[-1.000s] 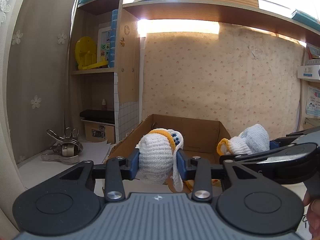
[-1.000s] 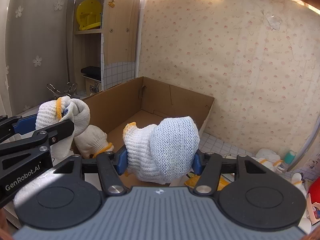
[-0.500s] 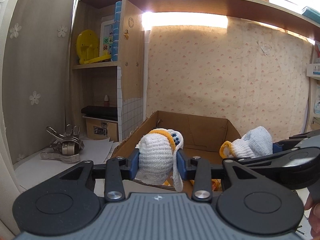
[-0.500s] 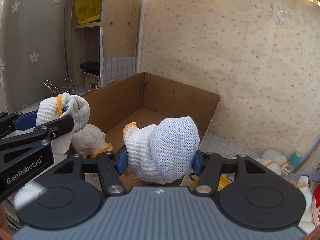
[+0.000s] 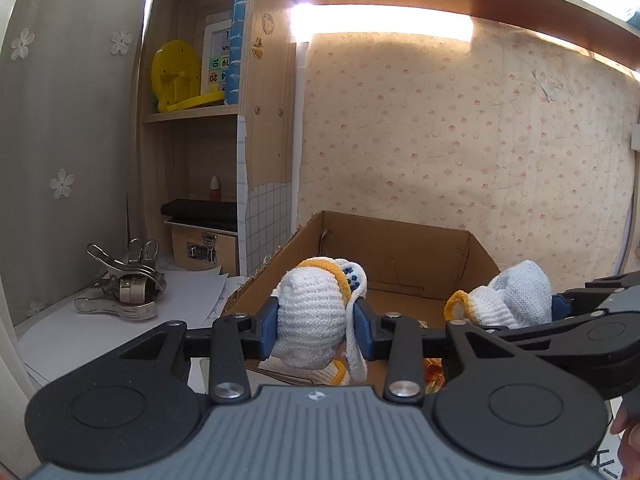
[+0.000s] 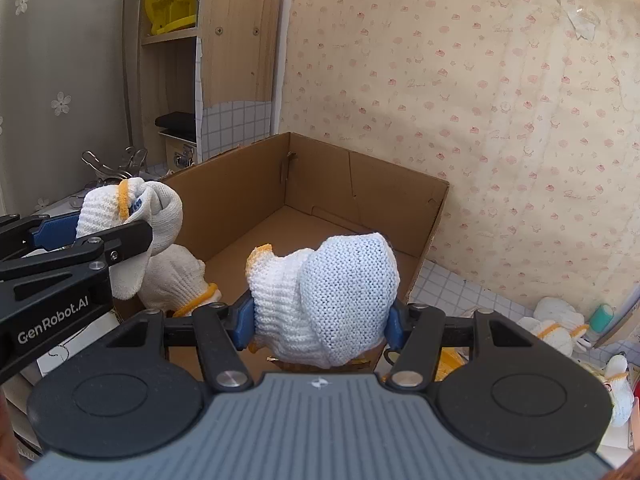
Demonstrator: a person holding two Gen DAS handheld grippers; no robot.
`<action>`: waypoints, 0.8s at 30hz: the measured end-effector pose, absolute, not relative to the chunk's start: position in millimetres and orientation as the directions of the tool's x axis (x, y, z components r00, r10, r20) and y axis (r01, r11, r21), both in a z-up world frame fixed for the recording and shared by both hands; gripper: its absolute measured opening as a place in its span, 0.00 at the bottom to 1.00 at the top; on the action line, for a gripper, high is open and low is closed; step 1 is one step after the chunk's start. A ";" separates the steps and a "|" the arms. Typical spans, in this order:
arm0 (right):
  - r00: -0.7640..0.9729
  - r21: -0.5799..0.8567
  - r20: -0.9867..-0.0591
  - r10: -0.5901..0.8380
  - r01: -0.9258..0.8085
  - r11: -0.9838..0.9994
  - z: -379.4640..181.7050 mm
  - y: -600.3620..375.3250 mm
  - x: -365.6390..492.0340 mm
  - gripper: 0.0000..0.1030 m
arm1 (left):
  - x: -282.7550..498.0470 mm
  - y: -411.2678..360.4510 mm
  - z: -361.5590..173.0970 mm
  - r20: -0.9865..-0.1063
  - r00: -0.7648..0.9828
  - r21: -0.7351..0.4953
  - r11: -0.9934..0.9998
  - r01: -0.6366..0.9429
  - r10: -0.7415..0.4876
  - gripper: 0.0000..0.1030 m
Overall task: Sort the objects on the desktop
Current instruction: 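Hold both gloves over the shoebox, lowering them toward its floor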
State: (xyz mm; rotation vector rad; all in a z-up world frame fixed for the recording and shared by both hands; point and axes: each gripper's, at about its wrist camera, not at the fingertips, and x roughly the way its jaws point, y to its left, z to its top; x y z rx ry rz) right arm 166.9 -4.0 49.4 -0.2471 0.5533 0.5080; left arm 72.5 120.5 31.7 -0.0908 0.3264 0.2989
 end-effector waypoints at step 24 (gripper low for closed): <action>0.721 -0.069 -0.577 0.383 -0.511 0.857 39.4 0.4 200.7 0.58 | 108.0 127.1 19.7 -0.390 0.882 -0.040 0.951 -0.305 0.266 0.40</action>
